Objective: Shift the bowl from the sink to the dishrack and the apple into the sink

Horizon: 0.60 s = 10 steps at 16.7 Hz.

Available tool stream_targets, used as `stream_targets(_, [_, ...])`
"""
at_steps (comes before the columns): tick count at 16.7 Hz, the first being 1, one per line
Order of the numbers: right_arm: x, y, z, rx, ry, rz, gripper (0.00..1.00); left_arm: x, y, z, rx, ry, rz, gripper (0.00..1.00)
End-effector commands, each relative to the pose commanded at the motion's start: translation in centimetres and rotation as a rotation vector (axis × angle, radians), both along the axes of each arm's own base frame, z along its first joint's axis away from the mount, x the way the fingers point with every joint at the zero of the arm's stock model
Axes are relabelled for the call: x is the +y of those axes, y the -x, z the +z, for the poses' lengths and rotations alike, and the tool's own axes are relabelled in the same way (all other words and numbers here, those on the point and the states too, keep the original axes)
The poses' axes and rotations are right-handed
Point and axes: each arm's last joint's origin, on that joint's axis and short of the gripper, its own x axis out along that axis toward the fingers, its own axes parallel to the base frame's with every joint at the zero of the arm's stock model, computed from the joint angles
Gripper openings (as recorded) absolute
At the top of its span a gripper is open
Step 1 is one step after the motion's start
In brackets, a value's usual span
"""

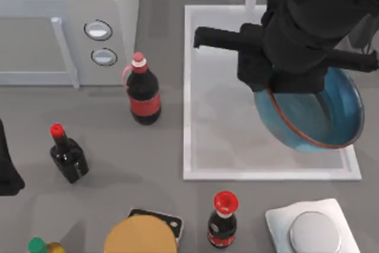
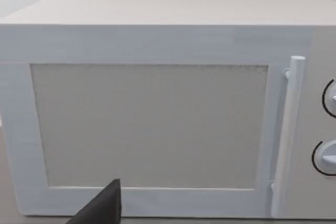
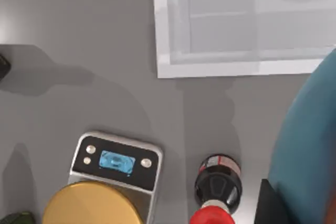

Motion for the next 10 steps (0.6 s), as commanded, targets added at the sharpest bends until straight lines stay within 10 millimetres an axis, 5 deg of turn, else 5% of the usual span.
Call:
stream_targets(3, [-4.5,-4.7,0.7,-0.148,-0.147,-0.046,0.00,0.0,0.0,0.0,0.000,0.000,0.000,1.00])
stream_targets(6, [-11.2,-8.8,2.0,-0.396,-0.243,-0.100,0.00,0.0,0.0,0.0,0.000,0.000,0.000,1.00])
stream_targets(10, [-21.8,-10.4,4.3,-0.809,-0.204,-0.141,0.00,0.0,0.0,0.0,0.000,0.000,0.000,1.00])
